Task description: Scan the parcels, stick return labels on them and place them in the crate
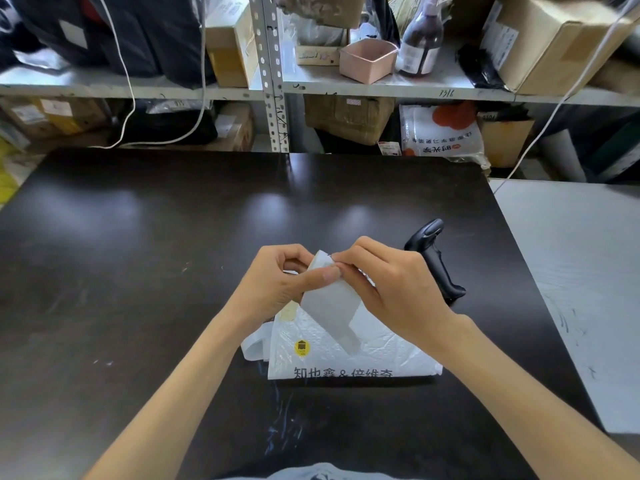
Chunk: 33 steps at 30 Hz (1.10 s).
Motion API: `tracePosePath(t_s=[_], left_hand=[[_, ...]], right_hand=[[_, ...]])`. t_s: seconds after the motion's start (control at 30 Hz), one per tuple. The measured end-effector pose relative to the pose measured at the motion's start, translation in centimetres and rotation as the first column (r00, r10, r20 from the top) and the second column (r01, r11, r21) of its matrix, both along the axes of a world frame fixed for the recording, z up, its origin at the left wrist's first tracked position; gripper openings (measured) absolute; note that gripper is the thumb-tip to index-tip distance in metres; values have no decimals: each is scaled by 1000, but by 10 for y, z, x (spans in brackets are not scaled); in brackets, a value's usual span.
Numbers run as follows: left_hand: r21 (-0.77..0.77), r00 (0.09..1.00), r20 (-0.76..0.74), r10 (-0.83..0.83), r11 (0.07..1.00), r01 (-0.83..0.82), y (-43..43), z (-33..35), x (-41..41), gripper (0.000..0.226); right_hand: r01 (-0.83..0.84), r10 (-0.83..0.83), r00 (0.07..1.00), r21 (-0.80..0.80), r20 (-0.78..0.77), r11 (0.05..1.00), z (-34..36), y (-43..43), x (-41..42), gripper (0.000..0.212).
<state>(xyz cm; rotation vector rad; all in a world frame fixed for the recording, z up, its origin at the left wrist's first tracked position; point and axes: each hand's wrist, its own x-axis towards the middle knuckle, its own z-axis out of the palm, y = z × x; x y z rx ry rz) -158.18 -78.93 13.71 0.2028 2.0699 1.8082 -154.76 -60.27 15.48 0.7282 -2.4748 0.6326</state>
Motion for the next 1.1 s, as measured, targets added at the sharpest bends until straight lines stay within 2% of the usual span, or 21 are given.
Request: tracePosePath(t_s=[0.1, 0.2, 0.33, 0.47, 0.67, 0.77, 0.93, 1.03, 1.07, 1.1], left_hand=[[21, 1000, 24, -15, 1000, 15, 0, 1, 0, 40], [18, 999, 33, -26, 1000, 25, -1, 0, 0, 34], [16, 999, 28, -44, 999, 44, -1, -1, 0, 25], [42, 997, 49, -59, 997, 57, -1, 0, -1, 29], [31, 998, 58, -35, 999, 33, 3, 0, -4, 26], [12, 999, 26, -25, 1000, 25, 3, -2, -4, 26], [14, 999, -4, -54, 998, 54, 1, -3, -4, 36], [-6, 997, -27, -75, 997, 74, -2, -6, -8, 34], [-19, 995, -33, -94, 995, 93, -4, -7, -10, 34], [-25, 993, -34, -116, 993, 115, -6, -7, -13, 35]], right_hand=[[13, -8, 999, 118, -43, 993, 1, 0, -2, 17], [2, 9, 998, 170, -62, 985, 2, 0, -3, 19], [12, -7, 999, 101, -49, 995, 1, 1, -4, 26], [-39, 41, 996, -29, 79, 999, 1, 4, -3, 28], [4, -5, 1000, 81, 15, 997, 1, 1, -6, 31], [7, -5, 1000, 125, -21, 992, 1, 2, -7, 25], [15, -15, 1000, 61, 6, 998, -1, 5, -9, 30], [4, -2, 1000, 109, -16, 994, -3, 5, -8, 28], [12, -11, 1000, 87, -8, 996, -5, 5, -9, 27], [44, -43, 998, -4, 47, 999, -6, 5, -12, 26]])
